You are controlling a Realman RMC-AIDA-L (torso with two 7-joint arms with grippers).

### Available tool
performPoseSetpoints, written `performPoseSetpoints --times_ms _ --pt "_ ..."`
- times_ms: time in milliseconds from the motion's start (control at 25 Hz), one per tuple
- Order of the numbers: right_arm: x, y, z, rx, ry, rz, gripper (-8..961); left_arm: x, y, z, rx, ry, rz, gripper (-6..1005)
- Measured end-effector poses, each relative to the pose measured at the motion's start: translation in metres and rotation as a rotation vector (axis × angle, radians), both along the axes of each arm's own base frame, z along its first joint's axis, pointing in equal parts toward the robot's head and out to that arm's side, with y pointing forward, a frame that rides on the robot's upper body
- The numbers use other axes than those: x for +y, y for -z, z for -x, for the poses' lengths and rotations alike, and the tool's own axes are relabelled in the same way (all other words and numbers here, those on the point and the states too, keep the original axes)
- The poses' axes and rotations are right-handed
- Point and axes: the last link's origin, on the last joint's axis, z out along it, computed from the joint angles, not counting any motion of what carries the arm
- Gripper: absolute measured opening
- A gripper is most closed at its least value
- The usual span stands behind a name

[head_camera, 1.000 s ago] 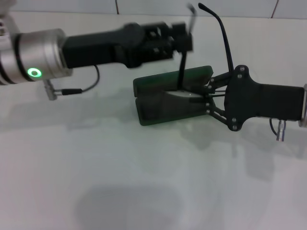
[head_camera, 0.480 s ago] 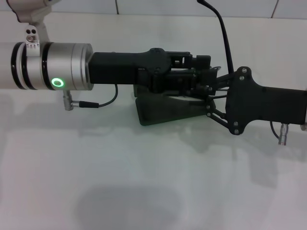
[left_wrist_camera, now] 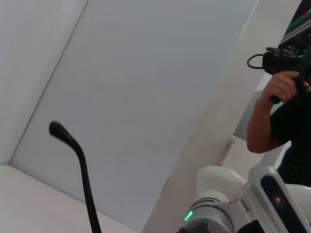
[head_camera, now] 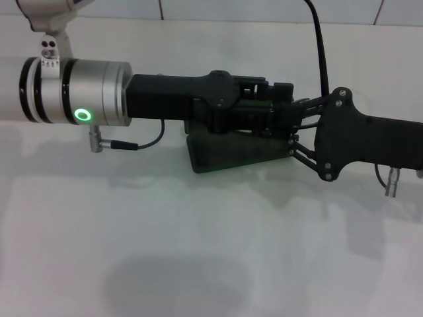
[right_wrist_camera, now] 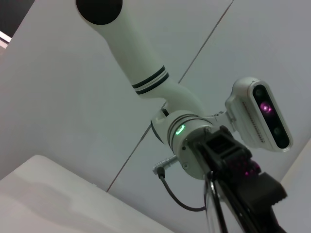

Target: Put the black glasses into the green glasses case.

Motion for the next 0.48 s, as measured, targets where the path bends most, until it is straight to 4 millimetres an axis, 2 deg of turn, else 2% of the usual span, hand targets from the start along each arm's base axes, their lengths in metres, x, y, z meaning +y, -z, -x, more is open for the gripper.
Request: performPoseSetpoints --times_ms 280,480 --pt "-0.007 0.0 -0.001 0.003 -0.05 0.002 114 0.008 -0.016 0.008 -0.058 -0.061 -0.079 571" --pt "-0.025 -0.006 0.004 0.054 -0.162 0.054 114 0.017 -0.021 0.03 -0.023 -0.151 -0.193 571"
